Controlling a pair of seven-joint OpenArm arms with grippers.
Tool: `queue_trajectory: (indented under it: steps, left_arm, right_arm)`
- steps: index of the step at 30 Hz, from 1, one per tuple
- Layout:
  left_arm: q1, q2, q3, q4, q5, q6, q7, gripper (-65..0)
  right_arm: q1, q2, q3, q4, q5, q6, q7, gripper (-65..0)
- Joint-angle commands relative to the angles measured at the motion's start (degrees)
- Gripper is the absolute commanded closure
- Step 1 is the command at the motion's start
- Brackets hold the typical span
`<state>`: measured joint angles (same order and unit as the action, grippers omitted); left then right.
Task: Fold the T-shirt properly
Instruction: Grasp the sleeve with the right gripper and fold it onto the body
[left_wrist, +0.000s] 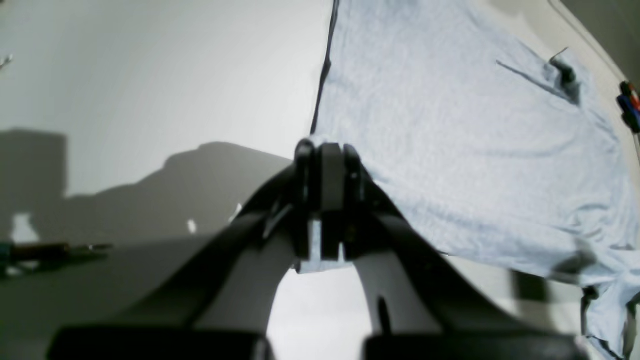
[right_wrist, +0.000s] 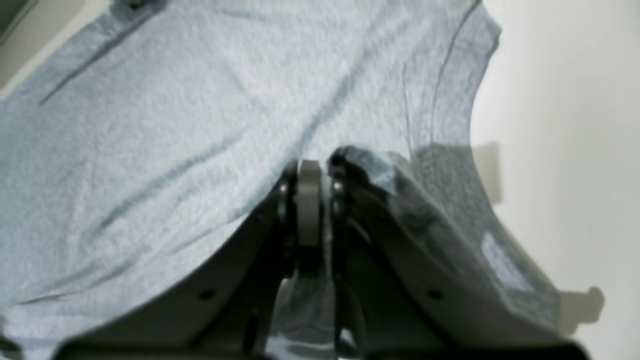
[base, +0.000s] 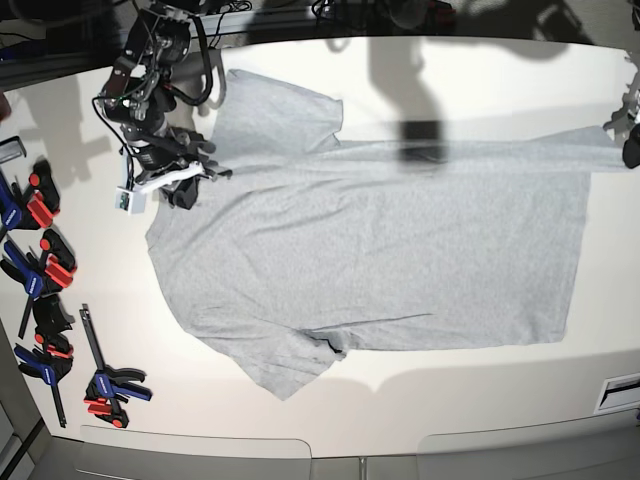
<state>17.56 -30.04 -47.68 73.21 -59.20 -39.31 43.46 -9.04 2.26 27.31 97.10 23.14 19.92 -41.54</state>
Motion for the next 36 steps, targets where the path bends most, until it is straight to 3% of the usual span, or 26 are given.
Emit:
queue_trajectory:
  steps: [1, 6, 15, 30, 31, 33, 34, 36]
  left_arm:
    - [-0.5, -1.6, -0.3, 0.7, -0.2, -0.5, -1.5, 0.0]
    - [-0.6, -2.7, 3.4, 0.7, 2.0, -0.2, -1.4, 0.0]
    - [-0.8, -3.1, 6.2, 0.7, 10.4, 6.1, -6.8, 0.0]
    - [-0.9, -5.2, 6.2, 0.7, 10.8, 6.1, -7.3, -1.5]
    - [-0.9, -5.2, 6.2, 0.7, 10.8, 6.1, -7.3, -11.7]
    - [-0.9, -5.3, 6.2, 0.7, 10.8, 6.1, -7.4, -25.7]
    - [-0.9, -5.3, 6.2, 0.7, 10.8, 6.1, -7.5, -27.1]
    - [-0.9, -5.3, 6.2, 0.7, 10.7, 6.1, -7.7, -26.7]
  right_arm:
    - [0.9, 0.6, 0.0, 0.9, 0.9, 0.2, 1.8, 0.0]
    - [2.3, 0.6, 0.0, 0.4, 0.2, 0.3, 1.9, 0.0]
    - [6.5, 0.7, 0.0, -5.7, -0.9, 0.2, 2.2, 0.0]
    - [8.4, 2.4, 0.0, -8.7, -0.6, 0.2, 1.2, 0.0]
    - [8.4, 2.4, 0.0, -8.7, -0.4, 0.2, 1.1, -4.0]
    - [8.4, 2.4, 0.0, -8.7, -0.4, 0.3, 1.1, -25.0]
    - [8.4, 2.4, 0.0, -8.7, -0.5, 0.3, 1.1, -32.4]
    - [8.4, 2.6, 0.0, -8.7, -0.5, 0.3, 1.0, -34.8]
